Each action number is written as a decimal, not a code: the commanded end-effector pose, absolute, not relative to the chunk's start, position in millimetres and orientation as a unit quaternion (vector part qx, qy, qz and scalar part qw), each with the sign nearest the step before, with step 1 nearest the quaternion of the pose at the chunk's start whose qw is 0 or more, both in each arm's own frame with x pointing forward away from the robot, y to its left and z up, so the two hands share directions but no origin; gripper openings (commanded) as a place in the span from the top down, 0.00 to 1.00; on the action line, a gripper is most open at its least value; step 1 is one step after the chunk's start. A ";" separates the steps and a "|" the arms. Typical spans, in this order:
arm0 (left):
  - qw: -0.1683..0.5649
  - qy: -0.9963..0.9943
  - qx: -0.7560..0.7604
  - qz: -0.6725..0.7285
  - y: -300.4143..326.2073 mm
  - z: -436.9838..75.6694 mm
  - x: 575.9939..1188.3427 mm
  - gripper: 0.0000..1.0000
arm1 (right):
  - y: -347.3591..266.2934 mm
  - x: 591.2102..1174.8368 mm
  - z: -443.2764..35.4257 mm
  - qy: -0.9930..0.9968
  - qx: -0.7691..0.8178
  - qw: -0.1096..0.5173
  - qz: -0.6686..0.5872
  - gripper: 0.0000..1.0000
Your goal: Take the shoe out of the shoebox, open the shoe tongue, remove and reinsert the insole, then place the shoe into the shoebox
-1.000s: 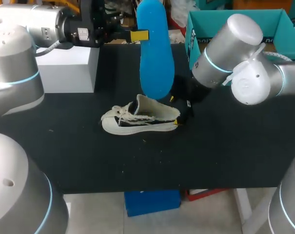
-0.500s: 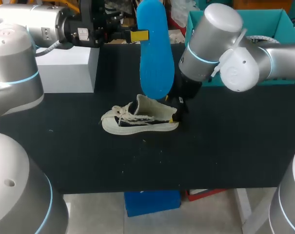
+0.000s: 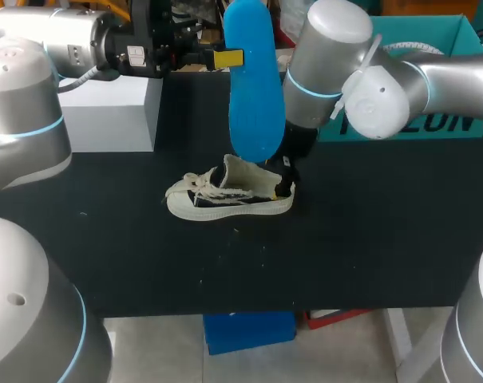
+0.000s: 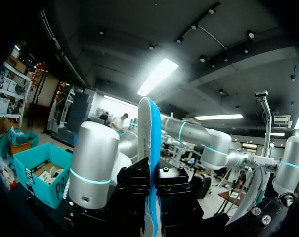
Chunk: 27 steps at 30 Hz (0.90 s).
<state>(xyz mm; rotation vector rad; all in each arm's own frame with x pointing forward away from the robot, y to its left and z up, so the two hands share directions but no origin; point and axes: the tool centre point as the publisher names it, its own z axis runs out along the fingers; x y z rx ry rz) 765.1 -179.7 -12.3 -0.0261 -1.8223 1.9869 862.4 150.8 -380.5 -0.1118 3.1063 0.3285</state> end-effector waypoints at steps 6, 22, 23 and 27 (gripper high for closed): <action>0.220 -0.660 -0.009 0.719 -180.6 -13.3 764.5 1.00 | 160.3 865.8 -382.5 0.994 -0.037 0.006 0.099 0.00; 0.220 -0.660 -0.009 0.719 -180.6 -13.3 764.5 1.00 | 149.5 861.6 -382.2 0.993 -0.027 0.015 0.113 0.00; 0.220 -0.660 -0.009 0.719 -180.6 -13.3 764.5 1.00 | 148.8 861.3 -382.1 0.993 -0.028 0.016 0.116 0.00; 0.220 -0.660 -0.009 0.719 -180.6 -13.3 764.5 1.00 | 143.9 860.6 -384.2 0.988 -0.026 0.029 0.151 0.00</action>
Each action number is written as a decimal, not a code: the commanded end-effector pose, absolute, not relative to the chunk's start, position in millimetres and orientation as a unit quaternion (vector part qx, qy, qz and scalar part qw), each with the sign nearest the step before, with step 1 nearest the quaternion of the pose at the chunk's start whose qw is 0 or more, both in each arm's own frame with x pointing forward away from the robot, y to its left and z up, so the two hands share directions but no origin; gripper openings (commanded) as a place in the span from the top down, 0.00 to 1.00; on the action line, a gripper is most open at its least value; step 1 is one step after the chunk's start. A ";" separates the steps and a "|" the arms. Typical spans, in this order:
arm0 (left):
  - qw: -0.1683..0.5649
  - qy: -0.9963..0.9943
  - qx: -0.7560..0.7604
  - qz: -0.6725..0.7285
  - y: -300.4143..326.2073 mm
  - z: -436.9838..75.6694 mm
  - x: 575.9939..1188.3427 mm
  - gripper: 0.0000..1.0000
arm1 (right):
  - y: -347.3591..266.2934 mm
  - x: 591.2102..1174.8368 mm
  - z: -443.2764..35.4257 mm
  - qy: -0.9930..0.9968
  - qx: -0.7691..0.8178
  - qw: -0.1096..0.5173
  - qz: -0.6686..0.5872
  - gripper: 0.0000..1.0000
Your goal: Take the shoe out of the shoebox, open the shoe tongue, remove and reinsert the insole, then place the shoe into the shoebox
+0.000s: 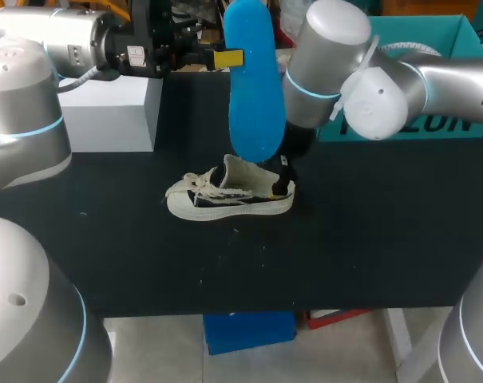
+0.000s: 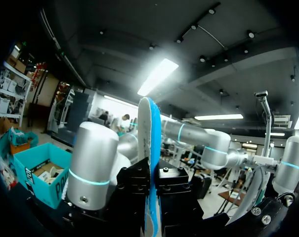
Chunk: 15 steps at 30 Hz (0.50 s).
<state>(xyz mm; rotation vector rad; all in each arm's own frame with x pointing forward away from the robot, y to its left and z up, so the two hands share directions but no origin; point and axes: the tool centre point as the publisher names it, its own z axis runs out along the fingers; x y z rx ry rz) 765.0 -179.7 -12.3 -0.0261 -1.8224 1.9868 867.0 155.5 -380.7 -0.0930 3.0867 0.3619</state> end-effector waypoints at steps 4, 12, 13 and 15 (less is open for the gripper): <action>0.220 -0.660 -0.009 0.719 -180.6 -13.3 764.5 1.00 | 139.1 859.7 -387.4 0.979 -0.023 0.047 0.197 0.00; 0.220 -0.660 -0.009 0.719 -180.6 -13.3 764.5 1.00 | 134.9 858.6 -394.4 0.959 -0.014 0.074 0.275 0.00; 0.220 -0.660 -0.009 0.719 -180.6 -13.3 764.5 1.00 | 135.0 858.6 -395.0 0.956 -0.014 0.076 0.284 0.00; 0.220 -0.660 -0.009 0.719 -180.6 -13.3 764.5 1.00 | 135.5 858.6 -396.3 0.946 -0.011 0.084 0.312 0.00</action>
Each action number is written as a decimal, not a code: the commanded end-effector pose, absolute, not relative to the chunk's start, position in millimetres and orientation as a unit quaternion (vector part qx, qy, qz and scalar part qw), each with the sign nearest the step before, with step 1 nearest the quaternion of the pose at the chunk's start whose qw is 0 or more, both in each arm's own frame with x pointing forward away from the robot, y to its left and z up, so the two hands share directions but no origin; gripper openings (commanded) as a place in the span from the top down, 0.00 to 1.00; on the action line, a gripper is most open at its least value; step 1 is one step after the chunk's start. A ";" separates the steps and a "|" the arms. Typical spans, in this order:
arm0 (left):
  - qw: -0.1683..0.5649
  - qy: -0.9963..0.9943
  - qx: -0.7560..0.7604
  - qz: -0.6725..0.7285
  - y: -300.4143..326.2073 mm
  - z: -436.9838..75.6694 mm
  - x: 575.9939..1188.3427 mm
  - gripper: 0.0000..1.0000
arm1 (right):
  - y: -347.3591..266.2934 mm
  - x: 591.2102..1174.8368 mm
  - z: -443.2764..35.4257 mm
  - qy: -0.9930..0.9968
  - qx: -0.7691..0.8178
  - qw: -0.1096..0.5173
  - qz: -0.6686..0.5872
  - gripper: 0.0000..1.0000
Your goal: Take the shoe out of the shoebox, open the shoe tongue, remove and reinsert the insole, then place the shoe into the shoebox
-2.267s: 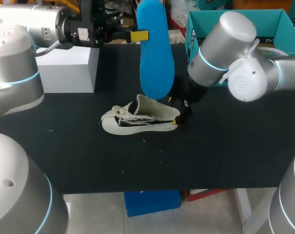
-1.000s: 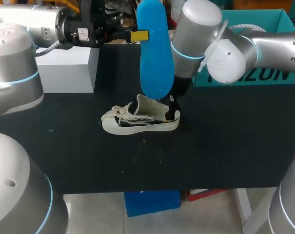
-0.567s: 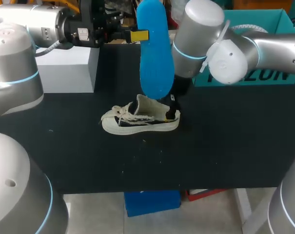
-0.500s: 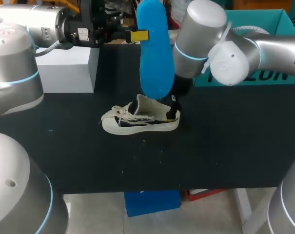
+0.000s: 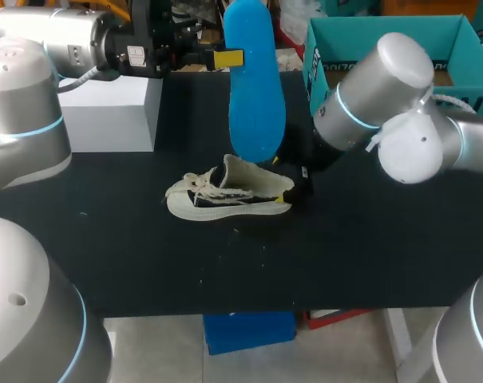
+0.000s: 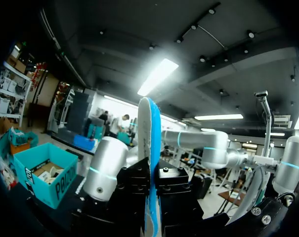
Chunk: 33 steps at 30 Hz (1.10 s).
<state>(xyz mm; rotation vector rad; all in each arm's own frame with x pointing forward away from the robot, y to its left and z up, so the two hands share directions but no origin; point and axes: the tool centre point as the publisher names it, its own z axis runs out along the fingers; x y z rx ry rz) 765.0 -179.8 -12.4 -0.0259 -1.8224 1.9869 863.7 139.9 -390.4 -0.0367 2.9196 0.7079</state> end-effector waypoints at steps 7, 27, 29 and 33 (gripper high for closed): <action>0.220 -0.660 -0.009 0.719 -180.6 -13.3 764.5 1.00 | 138.5 864.2 -396.1 0.925 -0.028 0.093 0.369 0.00; 0.220 -0.660 -0.009 0.719 -180.6 -13.3 764.5 1.00 | 140.0 866.1 -406.9 0.910 -0.024 0.058 0.409 0.00; 0.220 -0.660 -0.009 0.719 -180.6 -13.3 764.5 1.00 | 139.3 864.8 -408.9 0.910 -0.023 0.055 0.410 0.00; 0.220 -0.660 -0.009 0.719 -180.6 -13.3 764.5 1.00 | 137.2 861.6 -413.9 0.910 -0.014 0.052 0.411 0.00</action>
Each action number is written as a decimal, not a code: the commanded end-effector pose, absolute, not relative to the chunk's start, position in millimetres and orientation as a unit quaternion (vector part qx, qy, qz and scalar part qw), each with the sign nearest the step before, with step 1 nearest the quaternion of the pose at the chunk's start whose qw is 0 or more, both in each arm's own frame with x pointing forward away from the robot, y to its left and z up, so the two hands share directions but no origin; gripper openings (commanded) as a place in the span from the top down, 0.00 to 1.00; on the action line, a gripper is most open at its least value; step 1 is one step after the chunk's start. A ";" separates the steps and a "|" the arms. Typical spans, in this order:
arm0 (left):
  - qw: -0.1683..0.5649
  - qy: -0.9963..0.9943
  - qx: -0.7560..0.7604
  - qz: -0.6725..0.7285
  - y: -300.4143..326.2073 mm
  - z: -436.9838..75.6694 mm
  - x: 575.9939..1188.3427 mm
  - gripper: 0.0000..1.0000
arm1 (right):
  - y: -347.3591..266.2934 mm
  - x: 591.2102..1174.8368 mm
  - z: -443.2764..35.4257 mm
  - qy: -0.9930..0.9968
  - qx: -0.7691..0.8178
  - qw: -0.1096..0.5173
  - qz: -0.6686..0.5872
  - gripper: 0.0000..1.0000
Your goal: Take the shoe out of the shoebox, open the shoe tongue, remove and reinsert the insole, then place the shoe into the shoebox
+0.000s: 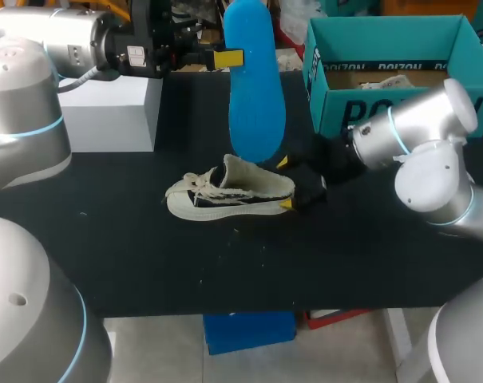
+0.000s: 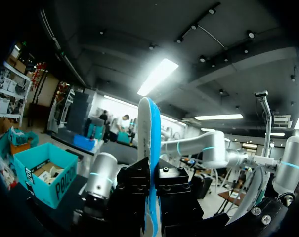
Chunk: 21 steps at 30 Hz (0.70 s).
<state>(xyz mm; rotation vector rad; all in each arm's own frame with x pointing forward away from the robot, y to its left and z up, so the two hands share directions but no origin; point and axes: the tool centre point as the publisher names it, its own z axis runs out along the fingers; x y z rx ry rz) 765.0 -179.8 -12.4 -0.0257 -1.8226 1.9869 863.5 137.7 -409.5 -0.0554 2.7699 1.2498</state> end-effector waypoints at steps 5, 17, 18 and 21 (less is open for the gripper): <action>0.220 -0.660 -0.009 0.719 -180.6 -13.3 764.5 1.00 | 136.8 860.1 -417.9 0.909 -0.006 0.051 0.414 0.00; 0.220 -0.660 -0.009 0.719 -180.6 -13.3 764.5 1.00 | 135.5 858.4 -426.0 0.908 0.005 0.040 0.417 0.00; 0.220 -0.660 -0.009 0.719 -180.6 -13.3 764.5 1.00 | 135.5 858.3 -426.0 0.908 0.006 0.039 0.417 0.00; 0.220 -0.660 -0.009 0.719 -180.6 -13.3 764.5 1.00 | 134.9 858.4 -426.1 0.909 0.007 0.038 0.415 0.00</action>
